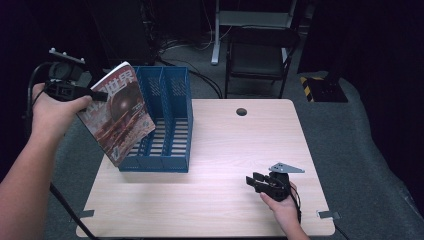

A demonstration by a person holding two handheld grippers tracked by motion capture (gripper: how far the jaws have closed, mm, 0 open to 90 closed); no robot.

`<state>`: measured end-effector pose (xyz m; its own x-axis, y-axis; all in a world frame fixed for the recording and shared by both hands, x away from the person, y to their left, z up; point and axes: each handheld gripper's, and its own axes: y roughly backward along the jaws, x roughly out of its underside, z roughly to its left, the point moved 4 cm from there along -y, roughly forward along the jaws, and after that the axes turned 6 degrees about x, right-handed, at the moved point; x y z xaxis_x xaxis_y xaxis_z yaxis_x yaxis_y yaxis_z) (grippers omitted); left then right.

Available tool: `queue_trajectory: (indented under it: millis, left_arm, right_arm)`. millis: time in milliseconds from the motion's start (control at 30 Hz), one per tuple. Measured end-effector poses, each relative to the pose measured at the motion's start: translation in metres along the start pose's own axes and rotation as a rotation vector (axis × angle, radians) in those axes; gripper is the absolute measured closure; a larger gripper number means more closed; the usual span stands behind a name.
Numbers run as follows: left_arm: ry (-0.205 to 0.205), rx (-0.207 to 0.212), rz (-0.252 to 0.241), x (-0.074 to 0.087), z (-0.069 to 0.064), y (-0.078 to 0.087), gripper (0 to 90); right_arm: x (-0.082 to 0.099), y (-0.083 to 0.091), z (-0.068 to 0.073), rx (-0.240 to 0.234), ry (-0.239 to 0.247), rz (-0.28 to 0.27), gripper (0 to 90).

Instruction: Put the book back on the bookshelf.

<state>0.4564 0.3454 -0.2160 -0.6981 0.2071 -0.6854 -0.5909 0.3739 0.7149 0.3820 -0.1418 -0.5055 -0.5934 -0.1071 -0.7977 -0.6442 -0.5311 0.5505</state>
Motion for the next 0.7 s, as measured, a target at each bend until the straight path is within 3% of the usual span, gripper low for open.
queue_trajectory:
  millis: [367, 567, 700]
  left_arm:
    - [0.024, -0.013, 0.004, -0.007, 0.004, -0.005, 83.9]
    - [0.059, -0.016, -0.012, -0.010, 0.006, -0.009, 83.9]
    - [0.060, -0.035, -0.021, -0.012, 0.007, -0.013, 83.9]
  right_arm:
    - [0.000, 0.000, 0.000, -0.003, 0.000, 0.001, 59.0]
    - [0.000, 0.001, 0.000, -0.003, -0.002, -0.001, 59.0]
    - [0.000, 0.000, 0.000, -0.003, -0.001, 0.000, 59.0]
